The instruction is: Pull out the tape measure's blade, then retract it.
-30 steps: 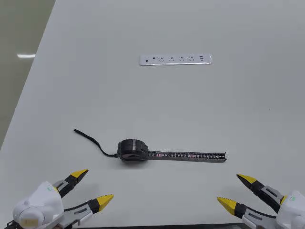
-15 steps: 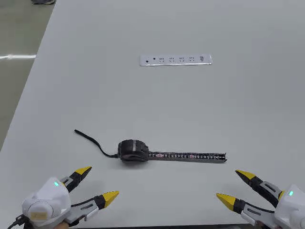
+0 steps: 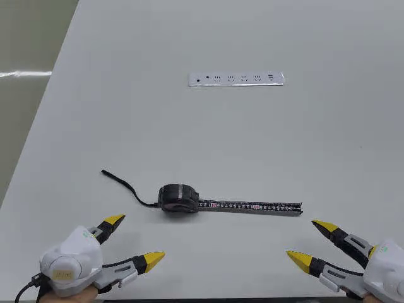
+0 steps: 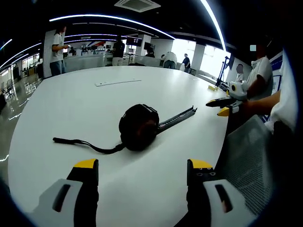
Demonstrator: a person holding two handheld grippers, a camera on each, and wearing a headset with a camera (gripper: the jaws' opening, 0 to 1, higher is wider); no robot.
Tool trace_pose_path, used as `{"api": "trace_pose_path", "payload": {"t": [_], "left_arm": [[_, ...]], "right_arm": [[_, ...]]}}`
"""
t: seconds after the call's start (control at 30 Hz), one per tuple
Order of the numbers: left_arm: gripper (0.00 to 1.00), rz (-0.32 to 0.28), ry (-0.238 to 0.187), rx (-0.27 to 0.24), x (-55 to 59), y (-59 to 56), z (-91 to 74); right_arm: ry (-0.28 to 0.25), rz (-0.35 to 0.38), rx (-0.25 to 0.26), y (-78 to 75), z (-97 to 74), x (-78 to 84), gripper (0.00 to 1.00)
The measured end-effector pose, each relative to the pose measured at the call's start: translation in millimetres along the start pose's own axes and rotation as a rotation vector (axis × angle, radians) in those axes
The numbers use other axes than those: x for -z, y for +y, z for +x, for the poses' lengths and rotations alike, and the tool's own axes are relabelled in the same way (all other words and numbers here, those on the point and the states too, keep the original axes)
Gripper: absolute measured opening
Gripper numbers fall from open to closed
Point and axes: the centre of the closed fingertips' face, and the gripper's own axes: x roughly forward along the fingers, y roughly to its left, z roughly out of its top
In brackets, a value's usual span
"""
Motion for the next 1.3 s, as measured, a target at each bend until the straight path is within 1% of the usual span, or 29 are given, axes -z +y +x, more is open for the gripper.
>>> {"api": "trace_pose_path", "payload": {"t": [0.07, 0.13, 0.2, 0.23, 0.3, 0.33, 0.47, 0.53, 0.6, 0.7, 0.8, 0.93, 1.17, 1.3], "left_arm": [[0.76, 0.012, 0.004, 0.004, -0.9, -0.2, 2.7], [0.78, 0.035, 0.025, 0.004, -0.7, -0.4, 6.3], [0.8, 0.056, 0.024, 0.014, -4.8, -2.9, 10.6], [0.81, 0.058, 0.02, 0.011, -6.5, -2.2, 12.4], [0.84, 0.048, 0.036, 0.012, -7.1, -0.6, 16.6], [0.84, 0.05, 0.035, 0.012, -8.7, -0.9, 18.3], [0.84, 0.074, 0.037, 0.02, -13.8, -5.4, 23.4], [0.85, 0.065, 0.041, 0.012, -14.5, -3.5, 26.1], [0.85, 0.041, 0.039, 0.012, -16.0, -2.2, 28.3], [0.86, 0.037, 0.038, -0.004, -18.7, -0.3, 30.2], [0.87, 0.02, 0.038, -0.013, -20.6, 1.8, 32.9], [0.88, -0.014, 0.025, -0.046, -27.2, 7.2, 36.7], [0.9, -0.029, 0.044, -0.059, -31.0, 5.1, 48.3], [0.92, -0.049, 0.043, -0.071, -35.2, 4.7, 54.7]], "right_arm": [[-0.001, -0.001, 0.001, -0.6, 0.5, -0.4, 0.55], [-0.001, -0.002, 0.002, -1.3, 1.1, -0.6, 0.55], [0.0, -0.003, 0.003, -1.5, 1.5, -1.0, 0.55], [-0.001, -0.003, 0.003, -1.6, 1.6, -1.4, 0.55], [0.0, -0.004, 0.005, -2.2, 2.0, -1.9, 0.55], [-0.001, -0.002, 0.004, -2.6, 2.1, -2.2, 0.55], [-0.003, -0.003, 0.006, -3.5, 2.9, -3.5, 0.55], [-0.005, -0.002, 0.008, -4.4, 3.3, -4.7, 0.55], [-0.006, -0.002, 0.008, -5.4, 3.5, -5.4, 0.55], [-0.008, -0.004, 0.009, -7.6, 3.6, -6.4, 0.55], [-0.009, -0.004, 0.009, -9.3, 4.2, -7.2, 0.55], [-0.012, -0.006, 0.009, -11.0, 6.2, -8.8, 0.55], [-0.013, -0.009, 0.006, -12.7, 9.1, -11.3, 0.55], [-0.017, -0.005, 0.009, -15.4, 9.5, -11.9, 0.55]]}}
